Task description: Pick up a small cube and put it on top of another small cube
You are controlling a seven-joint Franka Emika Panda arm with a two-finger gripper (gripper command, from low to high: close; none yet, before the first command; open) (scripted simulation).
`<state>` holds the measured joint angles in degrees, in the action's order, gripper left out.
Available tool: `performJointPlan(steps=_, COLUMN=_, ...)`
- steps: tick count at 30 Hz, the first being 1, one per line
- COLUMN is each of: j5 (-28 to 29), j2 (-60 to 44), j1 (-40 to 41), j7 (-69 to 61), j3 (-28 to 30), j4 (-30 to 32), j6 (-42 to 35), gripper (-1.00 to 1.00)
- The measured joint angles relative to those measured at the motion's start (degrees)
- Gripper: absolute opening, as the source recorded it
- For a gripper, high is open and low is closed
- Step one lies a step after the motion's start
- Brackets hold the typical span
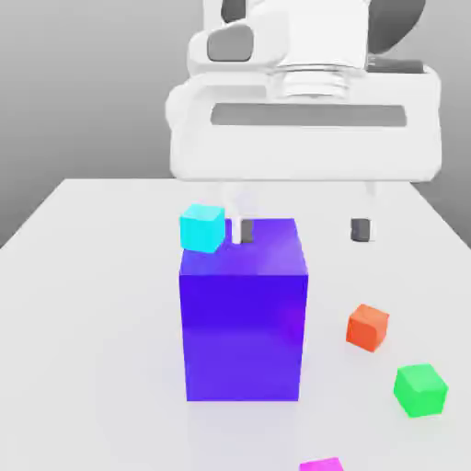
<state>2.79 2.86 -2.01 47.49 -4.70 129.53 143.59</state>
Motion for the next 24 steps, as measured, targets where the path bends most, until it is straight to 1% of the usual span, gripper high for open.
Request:
performJointPlan(steps=11, j5=1.57, j2=-22.85, j1=-2.47, j7=0.94, j3=-0.9, j4=-1.2, j6=6.27, gripper=0.0)
performJointPlan(steps=15, j5=2.63, j2=-31.15, j1=-3.41, j7=1.7, j3=-0.11, j4=-2.64, j6=11.52, gripper=0.0)
performJointPlan(steps=16, j5=2.92, j2=-33.22, j1=-3.69, j7=1.91, j3=0.22, j4=-3.09, j6=13.09, gripper=-1.0)
performJointPlan(steps=22, j5=2.94, j2=-34.25, j1=-3.86, j7=1.91, j3=0.41, j4=-3.32, j6=13.87, gripper=-1.0)
performJointPlan(steps=24, j5=2.68, j2=-32.44, j1=-3.66, j7=1.73, j3=0.14, j4=-2.91, j6=12.46, gripper=-1.0)
